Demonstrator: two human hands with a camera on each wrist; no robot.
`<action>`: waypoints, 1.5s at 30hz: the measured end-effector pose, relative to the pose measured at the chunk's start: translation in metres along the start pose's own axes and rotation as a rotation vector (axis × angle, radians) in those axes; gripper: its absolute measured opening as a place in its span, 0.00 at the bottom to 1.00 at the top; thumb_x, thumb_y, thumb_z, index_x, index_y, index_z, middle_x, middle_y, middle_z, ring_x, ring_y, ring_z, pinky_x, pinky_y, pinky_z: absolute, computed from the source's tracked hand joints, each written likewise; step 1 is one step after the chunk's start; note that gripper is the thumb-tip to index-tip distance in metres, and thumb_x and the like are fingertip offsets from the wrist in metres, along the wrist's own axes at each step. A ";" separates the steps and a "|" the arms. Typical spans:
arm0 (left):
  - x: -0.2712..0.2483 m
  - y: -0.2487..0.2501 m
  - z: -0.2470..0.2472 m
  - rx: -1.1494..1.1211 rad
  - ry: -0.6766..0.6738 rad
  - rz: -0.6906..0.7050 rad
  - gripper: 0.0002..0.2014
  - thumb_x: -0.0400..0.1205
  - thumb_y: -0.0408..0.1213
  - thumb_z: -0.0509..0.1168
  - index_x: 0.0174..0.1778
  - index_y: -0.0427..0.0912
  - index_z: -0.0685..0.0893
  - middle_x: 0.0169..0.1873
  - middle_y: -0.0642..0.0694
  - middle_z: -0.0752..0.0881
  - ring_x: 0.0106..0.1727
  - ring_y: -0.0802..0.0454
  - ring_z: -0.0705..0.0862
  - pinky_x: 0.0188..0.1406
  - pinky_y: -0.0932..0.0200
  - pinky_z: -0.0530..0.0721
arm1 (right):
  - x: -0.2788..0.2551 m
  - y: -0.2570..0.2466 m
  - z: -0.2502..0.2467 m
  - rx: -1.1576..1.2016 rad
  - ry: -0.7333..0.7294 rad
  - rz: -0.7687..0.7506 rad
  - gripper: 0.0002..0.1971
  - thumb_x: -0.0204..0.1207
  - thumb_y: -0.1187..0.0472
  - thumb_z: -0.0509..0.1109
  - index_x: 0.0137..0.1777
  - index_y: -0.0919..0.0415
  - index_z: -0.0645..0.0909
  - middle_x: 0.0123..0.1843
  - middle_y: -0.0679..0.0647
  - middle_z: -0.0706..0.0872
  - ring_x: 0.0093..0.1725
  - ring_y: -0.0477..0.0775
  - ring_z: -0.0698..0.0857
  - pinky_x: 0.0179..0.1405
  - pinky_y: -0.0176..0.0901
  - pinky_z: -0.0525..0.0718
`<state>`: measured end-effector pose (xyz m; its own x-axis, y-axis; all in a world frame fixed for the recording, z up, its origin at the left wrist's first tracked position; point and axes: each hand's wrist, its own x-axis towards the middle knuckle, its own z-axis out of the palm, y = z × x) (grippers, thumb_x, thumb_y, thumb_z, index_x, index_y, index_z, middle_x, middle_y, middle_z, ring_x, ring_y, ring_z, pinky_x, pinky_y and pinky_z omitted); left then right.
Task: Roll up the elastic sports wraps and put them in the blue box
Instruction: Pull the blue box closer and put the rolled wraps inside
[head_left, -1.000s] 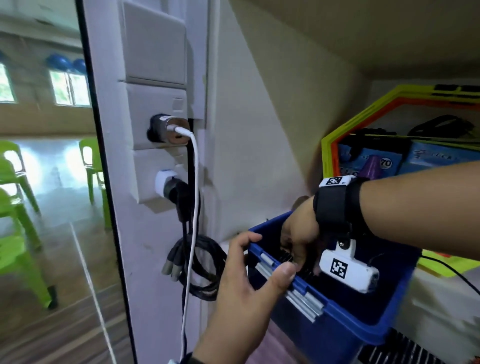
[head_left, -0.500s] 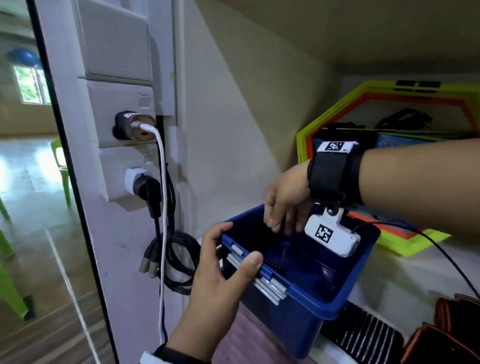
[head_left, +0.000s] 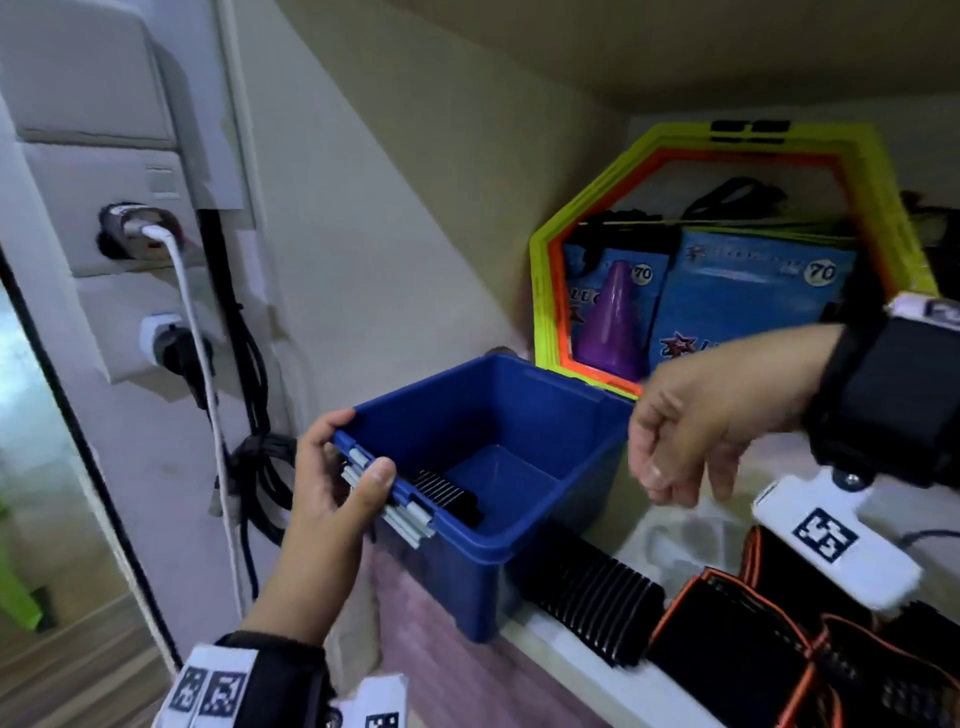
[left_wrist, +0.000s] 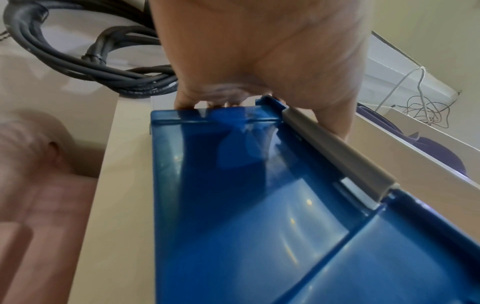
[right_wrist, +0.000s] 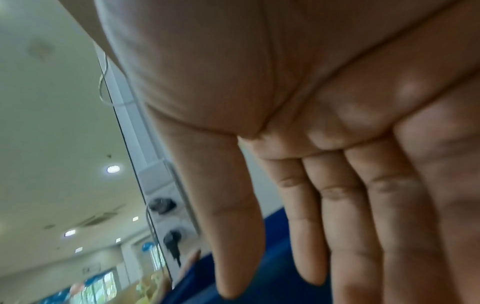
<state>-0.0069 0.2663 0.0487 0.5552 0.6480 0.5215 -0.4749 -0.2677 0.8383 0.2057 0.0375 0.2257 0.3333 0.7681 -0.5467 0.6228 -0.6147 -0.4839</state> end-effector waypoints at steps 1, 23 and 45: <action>0.000 -0.001 0.000 0.014 -0.002 0.007 0.27 0.76 0.52 0.70 0.71 0.58 0.73 0.56 0.59 0.88 0.58 0.58 0.88 0.53 0.67 0.85 | 0.007 0.006 0.011 -0.049 -0.017 0.017 0.14 0.70 0.58 0.81 0.50 0.67 0.88 0.46 0.60 0.92 0.43 0.54 0.90 0.37 0.46 0.89; 0.003 0.011 -0.002 -0.046 -0.045 -0.090 0.44 0.59 0.69 0.80 0.70 0.58 0.74 0.51 0.50 0.86 0.32 0.62 0.84 0.27 0.74 0.79 | 0.054 -0.006 0.077 -0.425 0.020 0.177 0.26 0.65 0.41 0.82 0.58 0.58 0.89 0.52 0.51 0.93 0.47 0.52 0.90 0.45 0.41 0.88; 0.001 0.011 -0.006 -0.010 -0.033 -0.124 0.33 0.69 0.54 0.75 0.72 0.59 0.74 0.59 0.47 0.88 0.62 0.48 0.88 0.58 0.53 0.87 | 0.012 -0.060 -0.041 0.232 0.137 -0.053 0.13 0.85 0.62 0.63 0.60 0.72 0.80 0.44 0.69 0.89 0.34 0.60 0.90 0.26 0.45 0.90</action>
<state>-0.0158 0.2679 0.0578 0.6322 0.6515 0.4193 -0.4078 -0.1803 0.8951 0.2006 0.0908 0.2764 0.4066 0.8079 -0.4265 0.4683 -0.5852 -0.6620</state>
